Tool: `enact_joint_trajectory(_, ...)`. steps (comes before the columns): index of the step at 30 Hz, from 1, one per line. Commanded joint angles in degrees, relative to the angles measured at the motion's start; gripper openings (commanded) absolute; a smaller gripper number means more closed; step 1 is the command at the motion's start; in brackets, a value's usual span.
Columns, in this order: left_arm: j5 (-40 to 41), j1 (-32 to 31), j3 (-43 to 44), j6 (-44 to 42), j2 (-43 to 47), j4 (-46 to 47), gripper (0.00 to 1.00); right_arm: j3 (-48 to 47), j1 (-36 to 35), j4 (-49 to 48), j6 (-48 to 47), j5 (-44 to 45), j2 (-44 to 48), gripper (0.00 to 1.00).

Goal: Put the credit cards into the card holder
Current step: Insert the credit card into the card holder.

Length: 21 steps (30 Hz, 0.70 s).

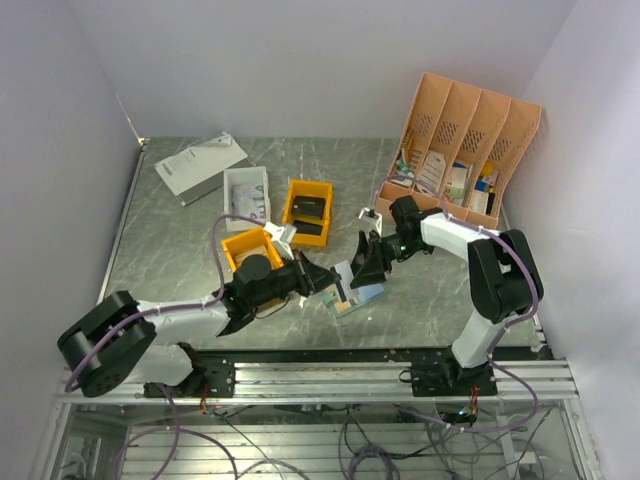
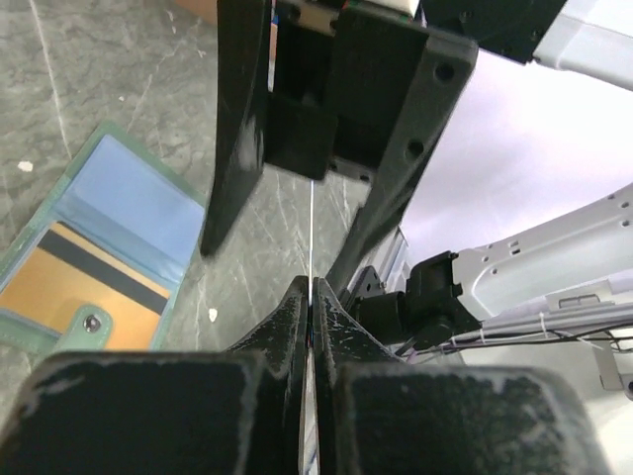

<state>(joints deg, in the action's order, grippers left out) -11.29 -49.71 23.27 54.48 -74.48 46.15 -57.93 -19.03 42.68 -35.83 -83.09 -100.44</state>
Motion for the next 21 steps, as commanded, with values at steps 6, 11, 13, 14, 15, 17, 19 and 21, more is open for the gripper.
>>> enact_joint_trajectory(6, 15.8, -4.2, -10.9, 5.5, 5.1, 8.4, 0.07, 4.8, 8.7, -13.1, 10.6, 26.9, 11.0, 0.6)
enact_joint_trajectory(11, 27.5, -9.3, -10.0, 9.3, 2.0, 9.1, 0.07, 5.5, 8.7, -16.7, 13.9, 36.3, 10.1, 0.06)
enact_joint_trajectory(13, 32.5, -11.4, -10.0, 11.1, 0.1, 10.1, 0.07, 5.1, 8.6, -16.6, 14.2, 37.8, 8.2, 0.0)
enact_joint_trajectory(14, 34.2, -12.2, -9.4, 11.9, -0.9, 9.8, 0.07, 4.9, 8.5, -16.5, 14.3, 38.7, 7.3, 0.0)
enact_joint_trajectory(15, 35.4, -12.8, -8.6, 12.6, -2.2, 9.5, 0.07, 4.5, 8.2, -16.4, 14.3, 39.8, 6.2, 0.0)
enact_joint_trajectory(17, 37.7, -13.9, -7.2, 13.6, -4.7, 9.2, 0.07, 3.9, 7.5, -16.3, 14.5, 41.8, 4.5, 0.0)
enact_joint_trajectory(19, 38.8, -14.5, -6.2, 13.8, -7.3, 10.8, 0.07, 3.3, 7.1, -15.9, 14.5, 42.1, 3.2, 0.0)
enact_joint_trajectory(21, 39.9, -14.7, -5.1, 14.3, -9.2, 10.8, 0.07, 3.4, 6.7, -15.9, 14.5, 42.3, 2.7, 0.0)
